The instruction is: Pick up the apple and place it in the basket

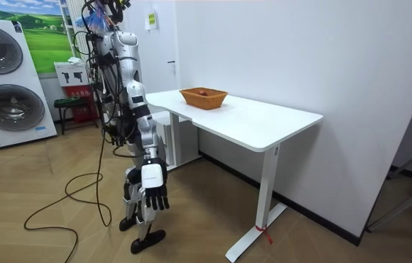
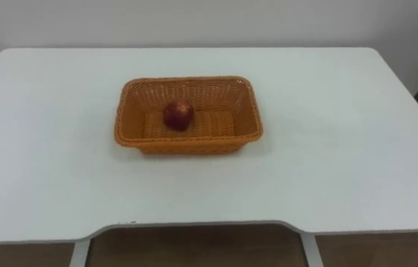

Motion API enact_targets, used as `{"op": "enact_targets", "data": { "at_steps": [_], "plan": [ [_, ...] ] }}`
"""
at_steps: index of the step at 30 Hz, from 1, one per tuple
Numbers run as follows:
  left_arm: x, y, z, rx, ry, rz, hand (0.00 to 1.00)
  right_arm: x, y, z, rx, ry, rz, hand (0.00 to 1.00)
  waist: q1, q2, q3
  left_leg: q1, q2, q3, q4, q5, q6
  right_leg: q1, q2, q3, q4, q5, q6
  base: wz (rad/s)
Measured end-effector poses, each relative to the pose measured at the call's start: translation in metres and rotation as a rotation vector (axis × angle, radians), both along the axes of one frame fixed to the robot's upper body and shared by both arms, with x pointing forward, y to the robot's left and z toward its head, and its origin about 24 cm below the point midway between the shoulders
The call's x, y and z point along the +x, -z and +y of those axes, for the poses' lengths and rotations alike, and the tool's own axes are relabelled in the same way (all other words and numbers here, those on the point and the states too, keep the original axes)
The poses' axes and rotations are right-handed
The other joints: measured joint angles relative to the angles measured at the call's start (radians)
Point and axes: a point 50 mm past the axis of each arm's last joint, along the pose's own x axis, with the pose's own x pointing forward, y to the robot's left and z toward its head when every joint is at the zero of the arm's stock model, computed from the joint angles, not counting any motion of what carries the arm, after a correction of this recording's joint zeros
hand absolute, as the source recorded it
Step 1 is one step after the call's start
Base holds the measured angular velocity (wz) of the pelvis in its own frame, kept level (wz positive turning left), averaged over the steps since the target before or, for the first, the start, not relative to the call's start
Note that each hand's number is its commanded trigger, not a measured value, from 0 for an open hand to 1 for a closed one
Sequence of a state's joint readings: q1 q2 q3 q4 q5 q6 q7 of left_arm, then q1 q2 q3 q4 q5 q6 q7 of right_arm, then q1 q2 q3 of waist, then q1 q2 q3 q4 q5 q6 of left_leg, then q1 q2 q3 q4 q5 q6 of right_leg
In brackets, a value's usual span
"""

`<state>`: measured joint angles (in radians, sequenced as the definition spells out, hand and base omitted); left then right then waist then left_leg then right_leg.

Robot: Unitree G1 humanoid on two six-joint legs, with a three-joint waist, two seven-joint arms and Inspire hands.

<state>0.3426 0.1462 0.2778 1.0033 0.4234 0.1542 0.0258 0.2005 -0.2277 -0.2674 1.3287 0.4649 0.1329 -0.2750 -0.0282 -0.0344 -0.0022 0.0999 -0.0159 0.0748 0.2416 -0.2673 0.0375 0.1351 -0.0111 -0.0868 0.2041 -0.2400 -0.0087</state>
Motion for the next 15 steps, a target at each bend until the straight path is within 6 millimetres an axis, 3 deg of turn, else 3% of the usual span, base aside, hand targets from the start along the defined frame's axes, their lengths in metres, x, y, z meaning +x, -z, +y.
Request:
{"op": "enact_targets", "data": {
  "at_steps": [8,15],
  "plan": [
    [0.011,0.005,-0.014,-0.053,0.059,-0.005,0.0,0.006,0.008,0.02,0.138,-0.297,0.04,0.0,0.012,0.016,0.0057,0.016,0.002,-0.006,0.009,0.0,0.0,0.017,0.0,-0.016,-0.001,-0.001,-0.001,0.03],
    [0.008,0.01,-0.025,-0.089,0.068,0.037,0.0,0.009,0.011,0.027,0.213,-0.353,0.049,0.0,0.012,0.015,0.0066,0.029,0.003,-0.005,0.0,-0.001,0.001,0.025,-0.005,-0.01,0.005,-0.007,0.0,-0.01]
  ]
}}
